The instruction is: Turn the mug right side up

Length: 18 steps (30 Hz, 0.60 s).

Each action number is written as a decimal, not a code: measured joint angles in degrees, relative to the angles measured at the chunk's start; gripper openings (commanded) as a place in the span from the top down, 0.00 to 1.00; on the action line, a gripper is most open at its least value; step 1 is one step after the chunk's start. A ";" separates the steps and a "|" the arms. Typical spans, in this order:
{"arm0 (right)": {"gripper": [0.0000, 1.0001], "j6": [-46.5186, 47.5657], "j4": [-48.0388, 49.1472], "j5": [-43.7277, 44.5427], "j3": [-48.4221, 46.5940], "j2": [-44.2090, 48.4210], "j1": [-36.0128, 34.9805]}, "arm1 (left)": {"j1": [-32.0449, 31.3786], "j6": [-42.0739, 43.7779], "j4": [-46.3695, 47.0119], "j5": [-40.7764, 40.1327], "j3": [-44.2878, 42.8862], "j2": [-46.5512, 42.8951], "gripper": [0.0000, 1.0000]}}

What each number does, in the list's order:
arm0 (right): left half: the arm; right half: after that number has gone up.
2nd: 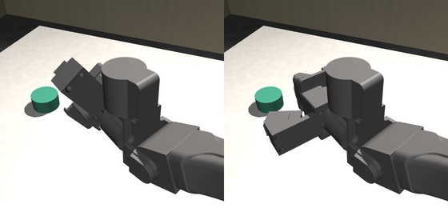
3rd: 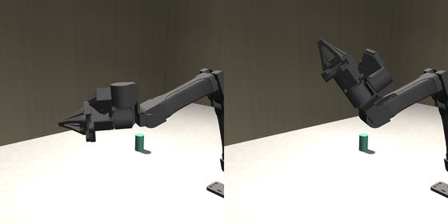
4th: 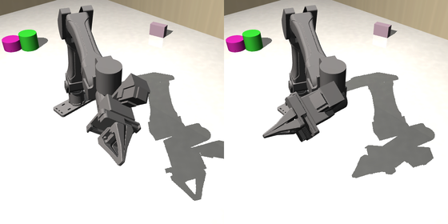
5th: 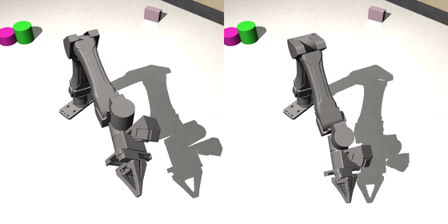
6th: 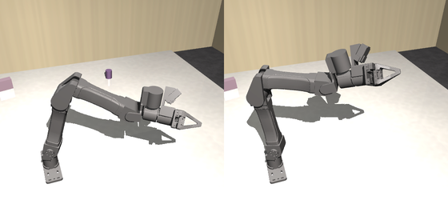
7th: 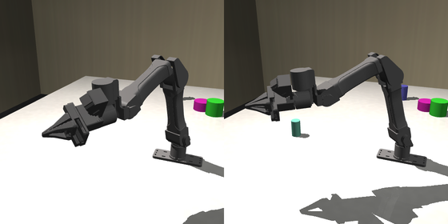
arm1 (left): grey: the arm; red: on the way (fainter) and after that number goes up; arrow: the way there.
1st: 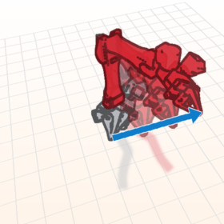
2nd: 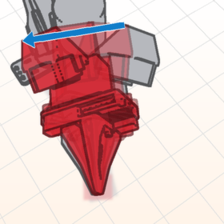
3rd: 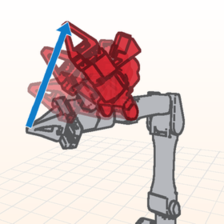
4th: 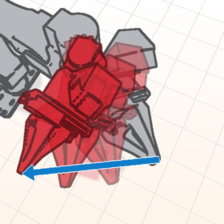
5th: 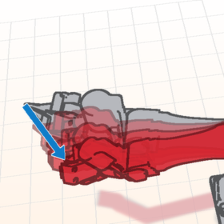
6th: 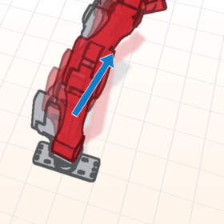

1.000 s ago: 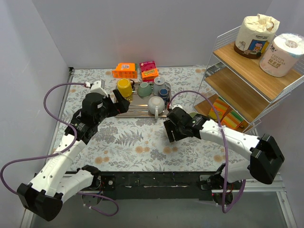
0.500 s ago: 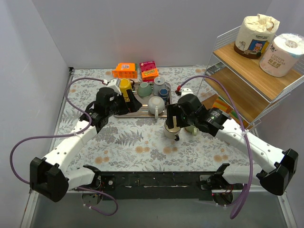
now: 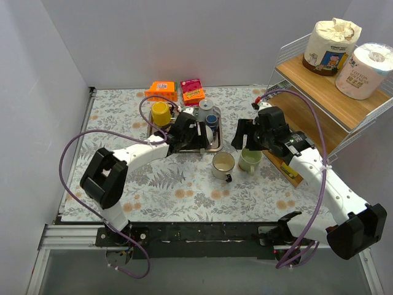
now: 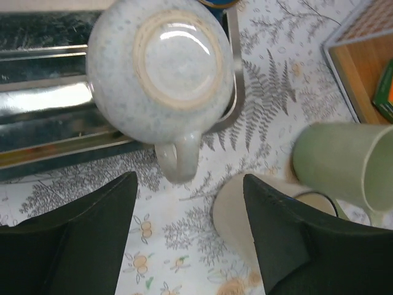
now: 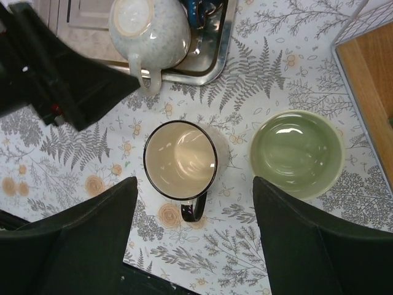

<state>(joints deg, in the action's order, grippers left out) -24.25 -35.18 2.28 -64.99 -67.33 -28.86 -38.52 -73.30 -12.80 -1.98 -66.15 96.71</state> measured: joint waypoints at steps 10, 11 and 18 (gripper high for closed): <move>0.23 -1.51 0.63 -2.91 4.07 3.93 0.35 | -1.11 1.33 -2.71 -7.13 -8.55 10.38 0.48; 0.23 -1.88 0.63 -2.91 4.11 4.44 0.35 | -1.20 1.51 -3.10 -7.48 -9.09 10.86 0.48; 0.24 -2.89 0.92 -2.71 7.26 8.70 0.35 | -1.40 1.33 -4.13 -8.98 -10.12 12.46 0.52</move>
<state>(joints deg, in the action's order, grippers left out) -27.14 -34.26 -0.43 -57.74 -58.63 -28.51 -39.92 -71.96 -16.93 -10.96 -76.27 109.16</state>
